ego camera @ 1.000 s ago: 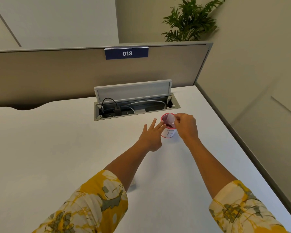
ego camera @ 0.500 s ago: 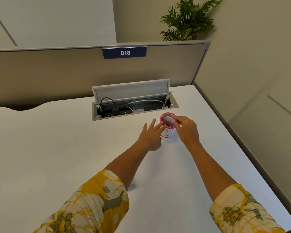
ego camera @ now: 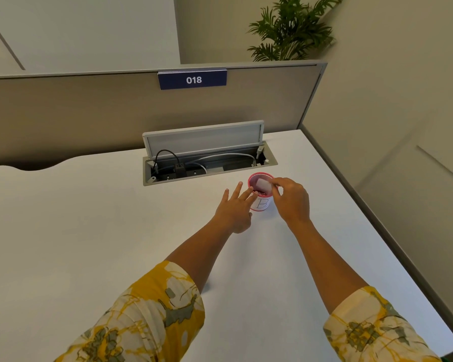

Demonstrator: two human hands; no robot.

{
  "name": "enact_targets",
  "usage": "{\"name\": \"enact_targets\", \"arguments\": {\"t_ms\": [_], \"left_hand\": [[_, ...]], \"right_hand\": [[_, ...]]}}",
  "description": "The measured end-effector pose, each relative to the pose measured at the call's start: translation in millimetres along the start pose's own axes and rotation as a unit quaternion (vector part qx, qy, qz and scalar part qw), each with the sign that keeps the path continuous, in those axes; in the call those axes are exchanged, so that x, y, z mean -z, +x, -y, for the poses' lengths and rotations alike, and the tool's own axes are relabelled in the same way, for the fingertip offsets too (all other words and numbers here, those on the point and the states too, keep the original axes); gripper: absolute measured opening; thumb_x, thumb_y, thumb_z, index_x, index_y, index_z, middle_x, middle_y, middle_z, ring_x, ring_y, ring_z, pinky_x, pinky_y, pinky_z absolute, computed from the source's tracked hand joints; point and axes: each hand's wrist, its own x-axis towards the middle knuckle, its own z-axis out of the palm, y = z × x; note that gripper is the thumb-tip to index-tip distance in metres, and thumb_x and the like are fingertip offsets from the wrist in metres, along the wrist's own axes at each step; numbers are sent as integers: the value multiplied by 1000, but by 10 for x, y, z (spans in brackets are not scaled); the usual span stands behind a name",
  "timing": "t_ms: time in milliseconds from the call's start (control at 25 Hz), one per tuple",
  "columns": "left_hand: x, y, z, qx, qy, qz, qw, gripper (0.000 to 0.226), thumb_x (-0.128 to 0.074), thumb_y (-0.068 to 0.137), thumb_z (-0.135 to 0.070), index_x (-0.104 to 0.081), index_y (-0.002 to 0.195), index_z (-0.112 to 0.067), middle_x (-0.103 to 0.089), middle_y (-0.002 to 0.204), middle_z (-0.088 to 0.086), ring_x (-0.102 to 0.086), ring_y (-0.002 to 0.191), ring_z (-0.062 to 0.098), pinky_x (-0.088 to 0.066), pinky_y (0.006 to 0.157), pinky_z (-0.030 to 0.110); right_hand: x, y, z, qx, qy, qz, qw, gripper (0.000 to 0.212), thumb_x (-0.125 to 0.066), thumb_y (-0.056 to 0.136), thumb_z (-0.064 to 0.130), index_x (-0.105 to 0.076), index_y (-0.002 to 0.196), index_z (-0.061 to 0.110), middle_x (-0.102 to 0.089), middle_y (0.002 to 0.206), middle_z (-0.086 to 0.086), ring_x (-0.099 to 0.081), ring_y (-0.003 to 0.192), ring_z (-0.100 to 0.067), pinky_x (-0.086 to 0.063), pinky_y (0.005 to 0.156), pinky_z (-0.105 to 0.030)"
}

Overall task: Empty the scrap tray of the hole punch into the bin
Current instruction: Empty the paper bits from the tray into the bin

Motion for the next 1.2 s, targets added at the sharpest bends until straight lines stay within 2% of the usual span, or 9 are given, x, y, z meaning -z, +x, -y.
{"name": "enact_targets", "arguments": {"t_ms": [480, 600, 720, 760, 840, 920, 1040, 1120, 1200], "left_hand": [[-26, -17, -32, 10, -22, 4, 1000, 72, -38, 102, -48, 0, 160, -28, 7, 169, -2, 15, 154, 29, 4, 122, 56], [-43, -62, -13, 14, -44, -5, 999, 76, -39, 101, -50, 3, 160, -27, 7, 169, -3, 14, 154, 27, 3, 122, 55], [-24, -136, 42, 27, -91, -22, 995, 74, -41, 102, -47, -1, 160, -26, 3, 170, -2, 12, 155, 26, 1, 123, 54], [-6, -156, 60, 35, -112, -30, 993, 72, -42, 102, -44, -3, 160, -25, 1, 170, -1, 10, 155, 27, 0, 123, 53], [23, -210, 83, 55, -145, -51, 987, 68, -42, 103, -40, -9, 160, -24, -3, 170, 0, 8, 156, 27, -2, 123, 52], [57, -266, 82, 71, -185, -76, 977, 64, -42, 104, -38, -15, 160, -23, -8, 169, 0, 3, 156, 27, -6, 124, 51], [89, -399, 113, 92, -280, -121, 948, 60, -45, 103, -35, -23, 158, -21, -15, 168, 2, -5, 156, 27, -14, 123, 48], [104, -509, 173, 121, -371, -145, 909, 63, -50, 102, -34, -24, 157, -19, -18, 168, 5, -13, 155, 28, -20, 122, 46], [141, -621, 243, 150, -488, -163, 844, 66, -56, 99, -34, -26, 156, -18, -25, 166, 7, -25, 151, 29, -27, 119, 46]], "right_hand": [[-27, -32, -10, -47, 78, -7, 996, 36, -64, 92, 27, -68, 119, 4, -71, 118, -15, -69, 102, -31, -54, 94, -40], [-14, -15, 10, -61, 96, -36, 993, 33, -65, 91, 27, -70, 116, 7, -73, 115, -12, -70, 99, -26, -53, 90, -32], [16, 8, 72, -112, 149, -140, 972, 26, -68, 90, 23, -72, 111, 9, -75, 107, -10, -71, 93, -20, -50, 81, -16], [19, 23, 87, -141, 171, -174, 959, 24, -70, 89, 21, -73, 110, 9, -76, 105, -9, -72, 92, -19, -52, 80, -16], [-8, 28, 122, -235, 231, -211, 920, 24, -72, 87, 18, -73, 109, 10, -76, 106, -8, -72, 93, -20, -60, 83, -30], [-56, -4, 165, -341, 310, -184, 868, 25, -74, 85, 20, -73, 109, 13, -74, 108, -6, -71, 97, -23, -60, 86, -43], [-135, -138, 358, -419, 412, -103, 803, 21, -77, 81, 21, -70, 101, 19, -70, 107, -3, -68, 103, -28, -57, 93, -45], [-184, -236, 575, -452, 494, -68, 740, 25, -78, 80, 16, -66, 102, 15, -66, 112, -6, -67, 104, -28, -56, 95, -43], [-262, -349, 813, -466, 587, -44, 660, 27, -74, 81, 3, -64, 106, 6, -65, 118, -14, -68, 98, -26, -59, 88, -36]]}}
